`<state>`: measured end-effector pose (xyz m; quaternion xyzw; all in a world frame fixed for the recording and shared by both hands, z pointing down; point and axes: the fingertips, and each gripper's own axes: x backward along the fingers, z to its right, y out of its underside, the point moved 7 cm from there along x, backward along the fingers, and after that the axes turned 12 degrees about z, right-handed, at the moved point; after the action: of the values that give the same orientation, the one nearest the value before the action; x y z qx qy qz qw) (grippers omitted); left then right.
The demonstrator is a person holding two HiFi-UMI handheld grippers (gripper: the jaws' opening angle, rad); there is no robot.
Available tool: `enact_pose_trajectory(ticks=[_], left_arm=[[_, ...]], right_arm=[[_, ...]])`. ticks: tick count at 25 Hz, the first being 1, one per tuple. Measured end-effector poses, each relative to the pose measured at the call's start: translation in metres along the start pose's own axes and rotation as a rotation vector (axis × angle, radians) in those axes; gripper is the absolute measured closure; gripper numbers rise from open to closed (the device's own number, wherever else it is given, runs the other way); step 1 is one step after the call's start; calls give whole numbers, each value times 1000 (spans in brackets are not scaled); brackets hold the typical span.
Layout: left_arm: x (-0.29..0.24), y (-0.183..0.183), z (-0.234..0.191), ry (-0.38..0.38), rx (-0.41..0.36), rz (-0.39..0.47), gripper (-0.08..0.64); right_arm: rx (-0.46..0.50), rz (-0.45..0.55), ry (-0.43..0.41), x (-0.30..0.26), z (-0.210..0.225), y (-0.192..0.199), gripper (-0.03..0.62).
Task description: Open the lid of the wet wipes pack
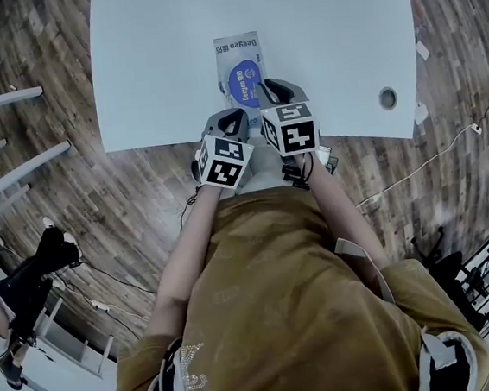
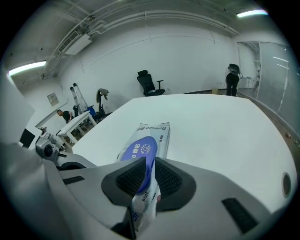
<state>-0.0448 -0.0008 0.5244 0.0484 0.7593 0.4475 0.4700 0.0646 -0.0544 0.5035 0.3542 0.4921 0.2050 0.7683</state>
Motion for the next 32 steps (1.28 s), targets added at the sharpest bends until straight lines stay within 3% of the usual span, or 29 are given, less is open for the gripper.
enact_pose_trajectory(ticks=[8,13,23,27,32], left_arm=[[-4,1,1,1,-51,-19,558],[-2,-2,3,15,-25,-40,558],[-5,1,6,32,-57,-59,558],[-6,1,7,26,-82,-47,558],[-5,3,9,25,-93,-39,558]], right_arm=[[0,-20,16,-6,0,0,539],[4,-44,22,-8,0,2,540],[-35,-201,31,-21,1,-3,540],[-99,-216,49,-21,4,-6,540],[-303,-235,21,-21,14,-3,540]])
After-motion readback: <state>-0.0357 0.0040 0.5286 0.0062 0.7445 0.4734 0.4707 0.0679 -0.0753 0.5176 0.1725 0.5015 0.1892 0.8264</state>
